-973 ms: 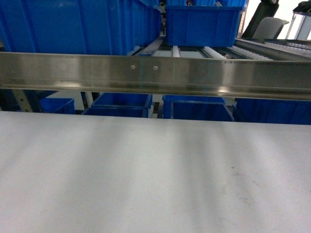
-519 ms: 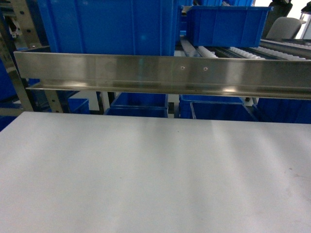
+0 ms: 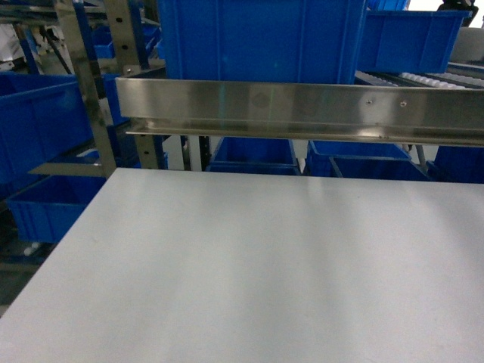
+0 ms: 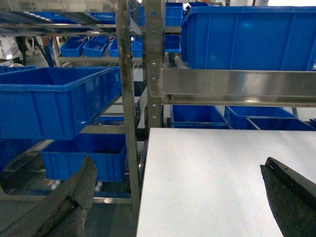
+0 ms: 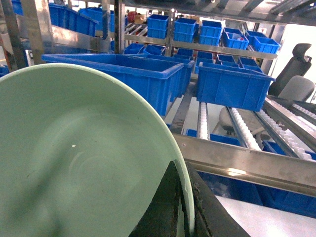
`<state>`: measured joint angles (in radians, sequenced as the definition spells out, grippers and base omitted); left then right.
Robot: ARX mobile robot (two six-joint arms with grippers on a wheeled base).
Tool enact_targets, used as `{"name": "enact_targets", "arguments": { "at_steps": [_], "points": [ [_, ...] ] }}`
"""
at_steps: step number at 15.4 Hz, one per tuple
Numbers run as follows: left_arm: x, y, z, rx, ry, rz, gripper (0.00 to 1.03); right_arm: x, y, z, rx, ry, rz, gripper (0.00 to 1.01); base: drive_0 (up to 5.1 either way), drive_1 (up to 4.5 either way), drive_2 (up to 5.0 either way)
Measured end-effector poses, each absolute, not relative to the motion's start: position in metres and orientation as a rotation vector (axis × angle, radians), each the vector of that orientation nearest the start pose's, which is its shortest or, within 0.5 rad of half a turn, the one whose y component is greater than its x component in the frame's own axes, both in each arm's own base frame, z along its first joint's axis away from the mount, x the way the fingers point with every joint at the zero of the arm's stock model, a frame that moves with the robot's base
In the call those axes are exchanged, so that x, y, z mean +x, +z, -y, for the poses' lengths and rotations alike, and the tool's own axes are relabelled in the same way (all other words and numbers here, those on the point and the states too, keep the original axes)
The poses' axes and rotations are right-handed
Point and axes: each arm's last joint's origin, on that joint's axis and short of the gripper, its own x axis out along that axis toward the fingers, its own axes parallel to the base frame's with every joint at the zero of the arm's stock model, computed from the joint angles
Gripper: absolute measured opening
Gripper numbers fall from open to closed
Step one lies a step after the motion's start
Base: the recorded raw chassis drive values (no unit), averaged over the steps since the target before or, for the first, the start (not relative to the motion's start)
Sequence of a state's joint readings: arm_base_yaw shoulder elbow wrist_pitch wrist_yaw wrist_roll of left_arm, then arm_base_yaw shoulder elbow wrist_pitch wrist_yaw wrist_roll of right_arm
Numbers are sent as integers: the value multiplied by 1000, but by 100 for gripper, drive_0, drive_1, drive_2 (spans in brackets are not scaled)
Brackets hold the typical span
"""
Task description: Place green bowl on second shelf with right arm
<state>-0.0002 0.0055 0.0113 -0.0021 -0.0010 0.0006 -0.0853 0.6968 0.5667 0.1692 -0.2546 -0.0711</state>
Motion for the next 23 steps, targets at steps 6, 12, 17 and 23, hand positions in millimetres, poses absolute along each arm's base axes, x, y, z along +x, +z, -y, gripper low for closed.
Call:
{"name": "enact_targets", "arguments": {
  "at_steps": [6, 12, 17, 23],
  "points": [
    [97, 166, 0, 1, 1, 1, 98, 164, 304, 7, -77, 168, 41, 2, -501, 242, 242],
    [97, 166, 0, 1, 0, 1, 98, 164, 304, 7, -77, 168, 39, 2, -507, 236, 236],
    [97, 166, 0, 1, 1, 1, 98, 164, 304, 7, -77, 169, 40, 2, -499, 245, 245],
    [97, 166, 0, 1, 1, 2, 98, 164, 304, 7, -77, 169, 39, 2, -498, 245, 245]
  ]
}}
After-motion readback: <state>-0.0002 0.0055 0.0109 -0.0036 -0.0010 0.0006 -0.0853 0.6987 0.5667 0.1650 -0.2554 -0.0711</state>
